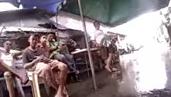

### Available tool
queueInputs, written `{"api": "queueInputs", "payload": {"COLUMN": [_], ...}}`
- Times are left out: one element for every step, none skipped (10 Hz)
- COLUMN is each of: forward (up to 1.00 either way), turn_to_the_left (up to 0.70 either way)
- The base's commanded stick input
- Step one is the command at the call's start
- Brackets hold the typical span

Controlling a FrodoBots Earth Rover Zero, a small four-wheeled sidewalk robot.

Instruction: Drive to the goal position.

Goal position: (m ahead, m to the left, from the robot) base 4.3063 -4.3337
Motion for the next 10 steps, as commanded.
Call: {"api": "queueInputs", "payload": {"forward": [0.00, 0.00, 0.00, 0.00, 0.00, 0.00, 0.00, 0.00, 0.00, 0.00], "turn_to_the_left": [-0.72, -0.99, -0.99, -0.99, -0.99, -0.99, -0.99, -0.99, -0.41, 0.00]}}
